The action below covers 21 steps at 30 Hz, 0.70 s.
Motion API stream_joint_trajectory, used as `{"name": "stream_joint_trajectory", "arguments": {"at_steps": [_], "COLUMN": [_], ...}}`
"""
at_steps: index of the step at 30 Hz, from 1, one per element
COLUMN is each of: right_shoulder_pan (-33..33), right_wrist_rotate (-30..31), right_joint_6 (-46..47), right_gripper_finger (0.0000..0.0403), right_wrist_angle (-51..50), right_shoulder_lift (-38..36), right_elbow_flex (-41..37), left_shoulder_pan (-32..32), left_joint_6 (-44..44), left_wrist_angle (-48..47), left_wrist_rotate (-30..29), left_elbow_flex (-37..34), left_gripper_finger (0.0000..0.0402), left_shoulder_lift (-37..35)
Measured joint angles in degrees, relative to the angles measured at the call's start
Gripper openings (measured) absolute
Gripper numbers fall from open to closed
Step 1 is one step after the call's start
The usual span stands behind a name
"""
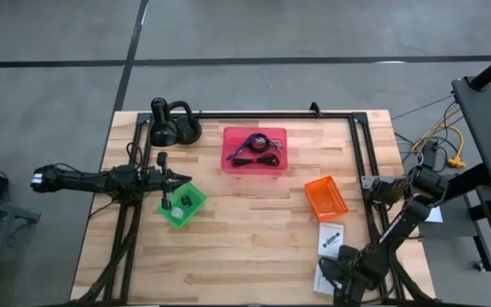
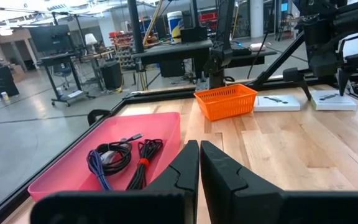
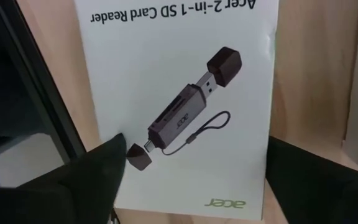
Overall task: Pick and place items into bin
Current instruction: Put the top card reader box into the orange bin
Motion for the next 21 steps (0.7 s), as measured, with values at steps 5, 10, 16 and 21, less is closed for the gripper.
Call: {"name": "stream_joint_trajectory", "arguments": {"at_steps": [5, 10, 16, 21], "right_shoulder_pan": [-1.09, -2.11, -2.14, -2.32], "right_wrist_rotate": [-0.61, -0.47, 6.12, 11.67], "right_joint_6": [-2.21, -5.14, -5.06, -5.2], "right_gripper_finger": [0.0283, 0.0272, 0.0316, 0.0364], "right_wrist_angle": [-0.2, -0.87, -2.58, -4.31], "right_shoulder_lift": [-0.02, -0.52, -2.42, -3.93], "right_elbow_flex": [-0.15, -0.04, -0.25, -0.39], "left_shoulder_pan": [-0.01, -0.01, -0.01, 0.0], "left_joint_6": [0.0, 0.01, 0.02, 0.01], "left_wrist_angle": [-0.04, -0.07, -0.09, -0.09], "left_wrist_rotate": [-0.02, -0.02, -0.02, -0.04], "left_elbow_flex": [0.0, 0.06, 0.11, 0.11], "left_gripper_finger": [0.0, 0.0, 0.0, 0.0], "left_shoulder_lift": [0.0, 0.0, 0.0, 0.0]}}
